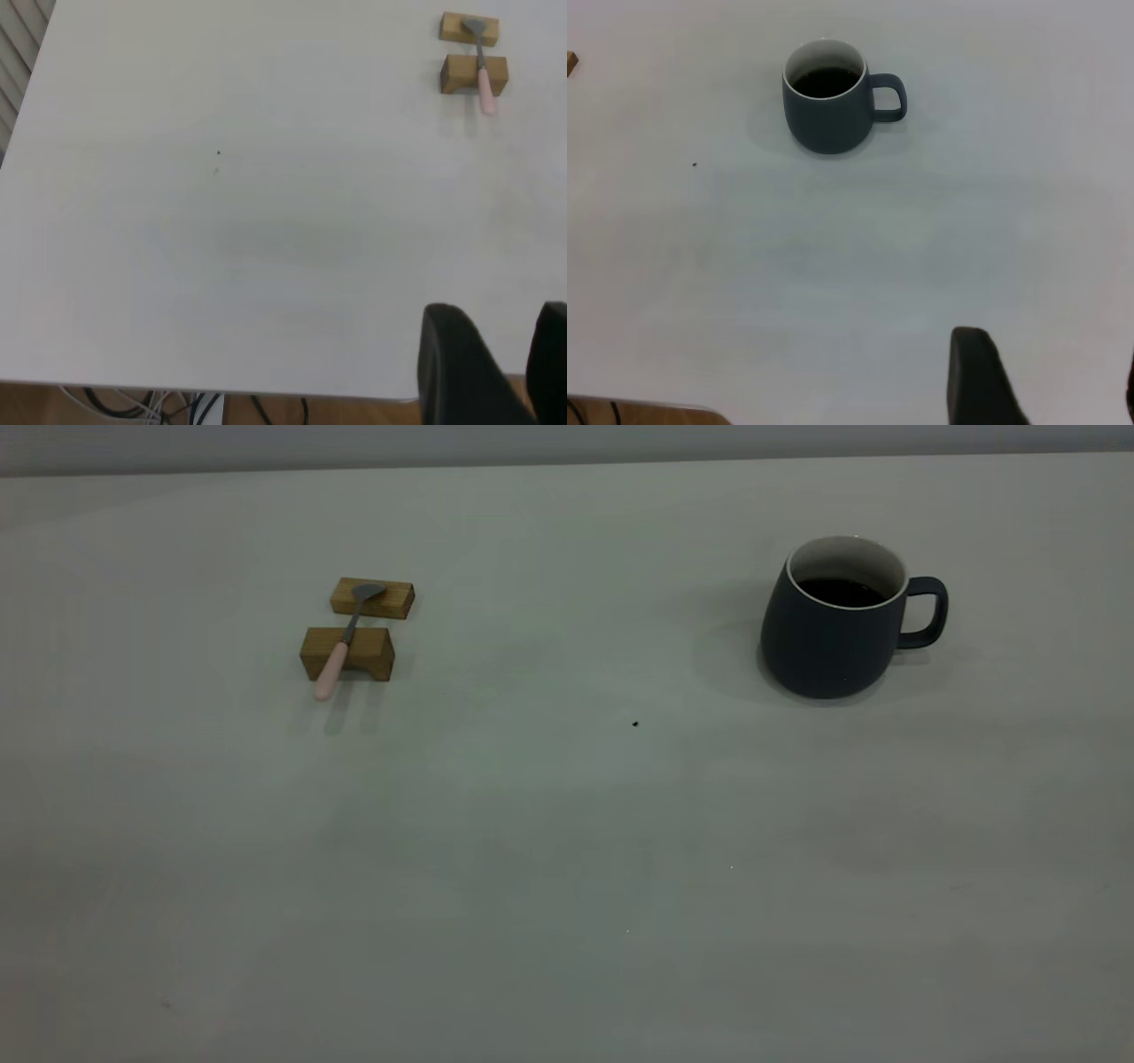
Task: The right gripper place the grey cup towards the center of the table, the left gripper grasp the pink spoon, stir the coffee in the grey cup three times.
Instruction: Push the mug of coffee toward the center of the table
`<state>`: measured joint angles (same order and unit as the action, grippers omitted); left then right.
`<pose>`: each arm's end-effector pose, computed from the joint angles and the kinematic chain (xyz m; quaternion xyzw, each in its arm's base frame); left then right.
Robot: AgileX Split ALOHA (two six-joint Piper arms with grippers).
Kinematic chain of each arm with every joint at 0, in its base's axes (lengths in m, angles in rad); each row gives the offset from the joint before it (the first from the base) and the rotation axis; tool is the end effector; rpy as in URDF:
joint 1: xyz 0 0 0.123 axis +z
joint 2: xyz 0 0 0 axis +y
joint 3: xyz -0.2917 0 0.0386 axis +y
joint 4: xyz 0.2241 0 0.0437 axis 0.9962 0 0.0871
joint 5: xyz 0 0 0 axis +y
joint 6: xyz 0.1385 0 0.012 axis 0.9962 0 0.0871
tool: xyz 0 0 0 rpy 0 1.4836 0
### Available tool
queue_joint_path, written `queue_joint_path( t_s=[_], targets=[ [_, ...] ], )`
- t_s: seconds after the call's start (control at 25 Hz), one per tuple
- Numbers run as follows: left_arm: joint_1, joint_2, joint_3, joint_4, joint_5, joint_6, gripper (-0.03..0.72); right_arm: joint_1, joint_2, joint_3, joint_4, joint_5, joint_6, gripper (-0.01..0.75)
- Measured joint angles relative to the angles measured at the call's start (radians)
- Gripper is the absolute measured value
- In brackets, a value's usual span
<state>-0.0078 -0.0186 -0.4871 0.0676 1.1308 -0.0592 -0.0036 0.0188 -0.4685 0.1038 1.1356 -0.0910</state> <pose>0.0018 0.0085 0.2319 -0.0249 0.8687 0.0171 0.4944 0.0064 0.0130 0.2260 -0.0412 0.8820 0.0297 0.4684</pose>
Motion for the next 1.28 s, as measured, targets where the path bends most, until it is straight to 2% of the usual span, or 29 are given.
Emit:
queue_joint_path(
  t_s=[1.0,1.16,1.28],
  targets=[
    [0.000,0.000,0.000,0.000,0.000,0.000,0.271,0.000,0.013,0.000,0.035,-0.010,0.004,0.438],
    [0.000,0.000,0.000,0.000,0.000,0.000,0.271,0.000,0.155,-0.007,0.043,-0.030,0.002,0.438],
    [0.000,0.000,0.000,0.000,0.000,0.000,0.271,0.000,0.319,-0.014,0.045,-0.121,-0.027,0.438]
  ],
)
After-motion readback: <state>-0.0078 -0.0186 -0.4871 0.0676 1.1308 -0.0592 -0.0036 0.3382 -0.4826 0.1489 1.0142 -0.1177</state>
